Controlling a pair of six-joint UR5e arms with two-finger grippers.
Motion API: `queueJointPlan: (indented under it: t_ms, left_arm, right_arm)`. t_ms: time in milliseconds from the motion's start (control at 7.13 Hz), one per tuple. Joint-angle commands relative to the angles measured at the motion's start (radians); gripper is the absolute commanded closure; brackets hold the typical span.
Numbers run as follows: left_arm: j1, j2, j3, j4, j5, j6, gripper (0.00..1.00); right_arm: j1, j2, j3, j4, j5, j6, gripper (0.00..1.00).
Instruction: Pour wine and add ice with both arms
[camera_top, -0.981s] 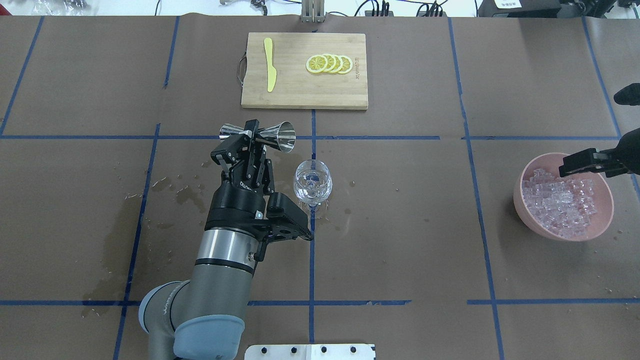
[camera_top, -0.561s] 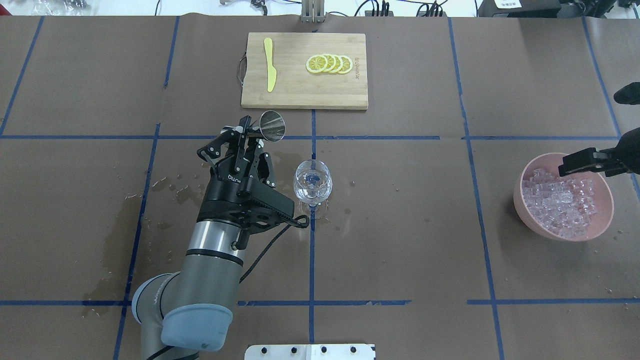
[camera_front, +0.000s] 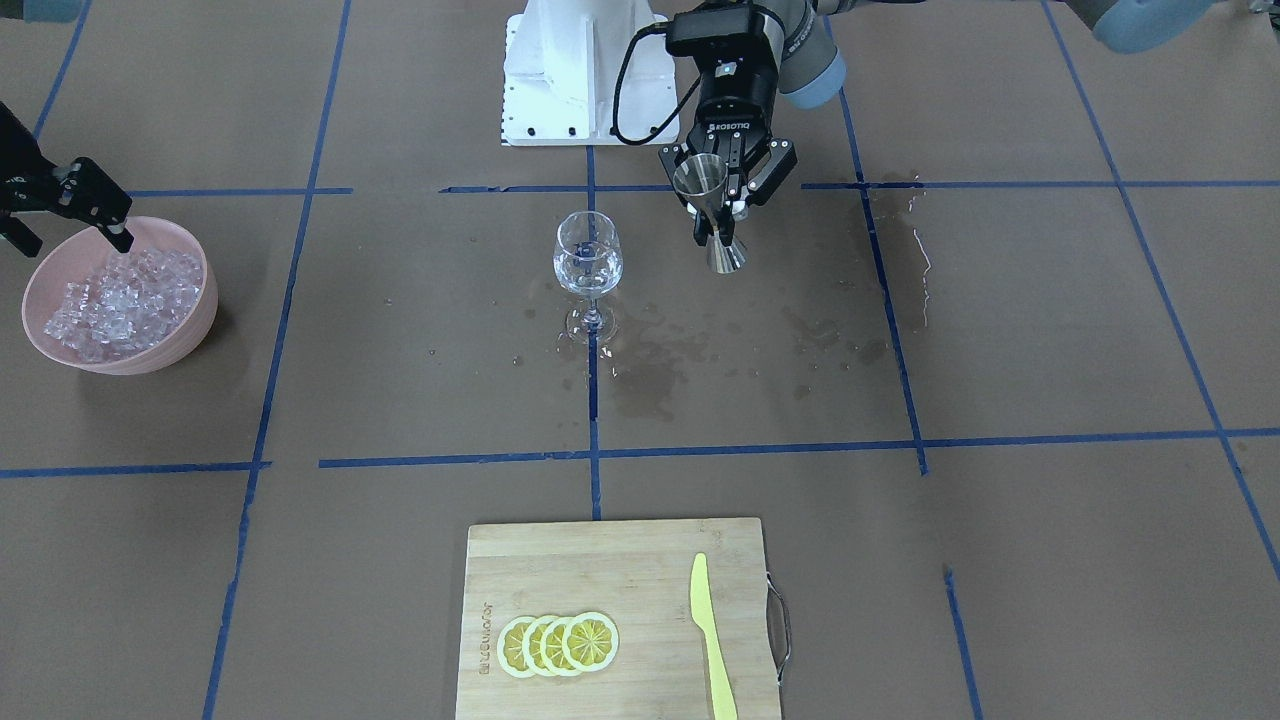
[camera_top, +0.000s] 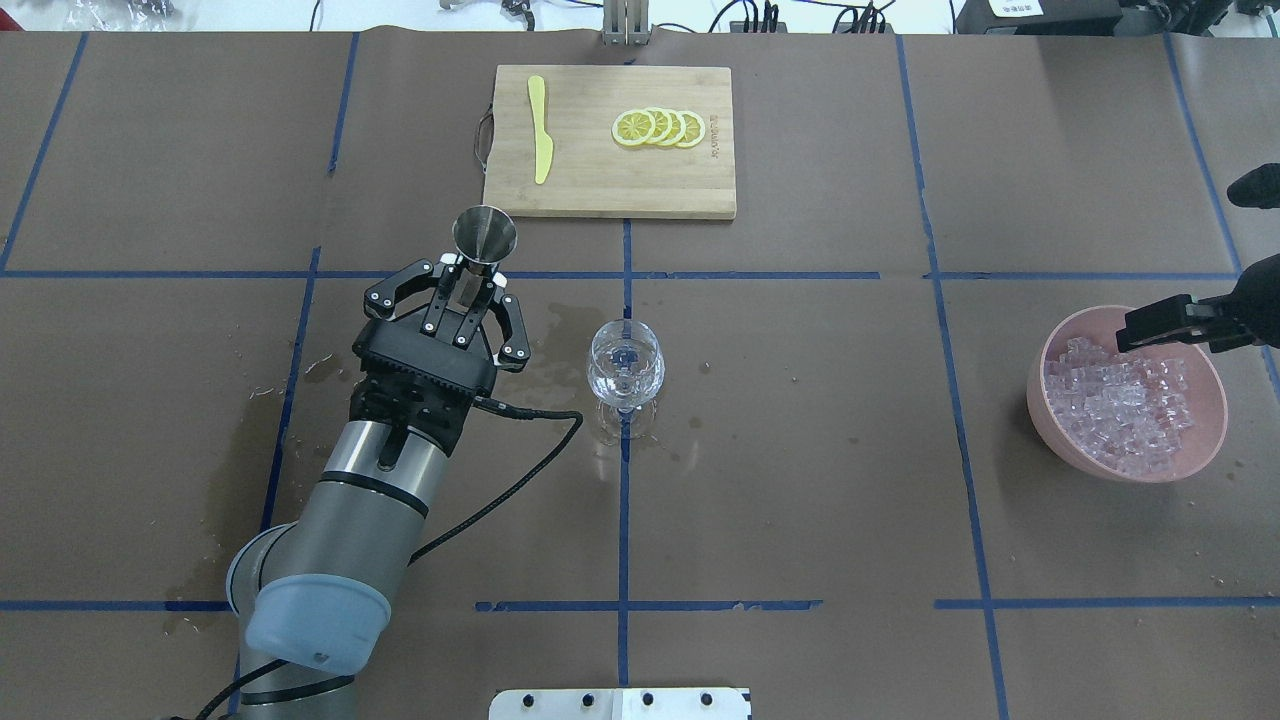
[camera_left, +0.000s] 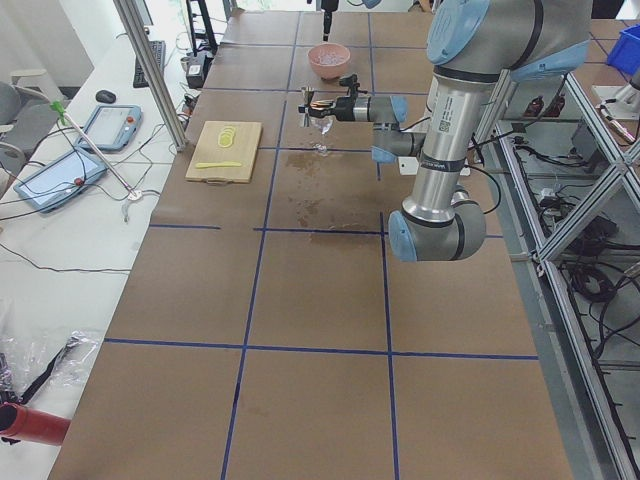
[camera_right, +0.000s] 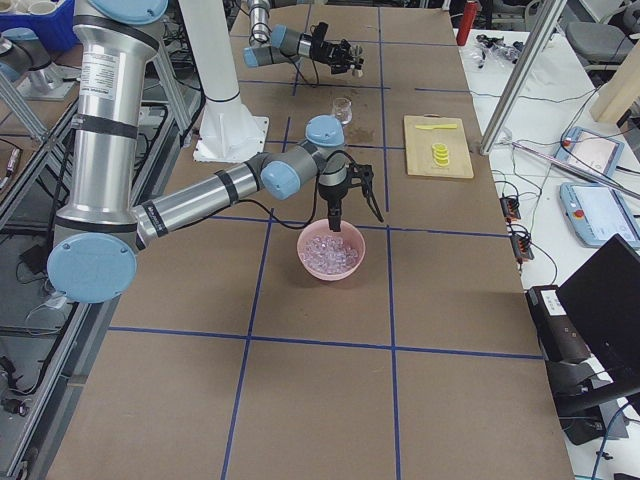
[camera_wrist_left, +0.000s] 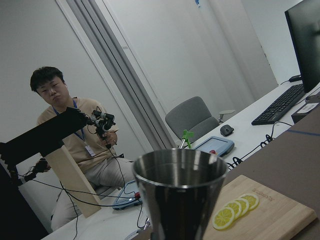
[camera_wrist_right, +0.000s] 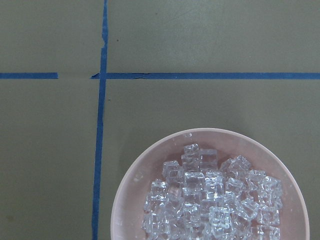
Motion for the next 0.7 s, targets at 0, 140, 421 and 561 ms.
queueJointPlan:
  t_ms: [0,140,421,561]
  left_arm:
    - [-0.012,0.064,-0.012,-0.004,-0.033,-0.102,1.0]
    - [-0.039,0.088,-0.013,-0.005,-0.033,-0.106,1.0]
    - [-0.082,0.157,-0.071,-0.007,-0.145,-0.222,1.0]
    - [-0.09,0.218,-0.102,-0.007,-0.146,-0.237,1.0]
  right_arm:
    - [0.0,0.0,0.0,0.0,0.0,0.0,0.0]
    - [0.0,0.0,-0.002,0.0,0.002,0.0,0.0]
    - [0.0,-0.001,-0.002,0.0,0.002,0.0,0.0]
    - [-0.002,-0.001,-0.002,0.002,0.0,0.0,0.0]
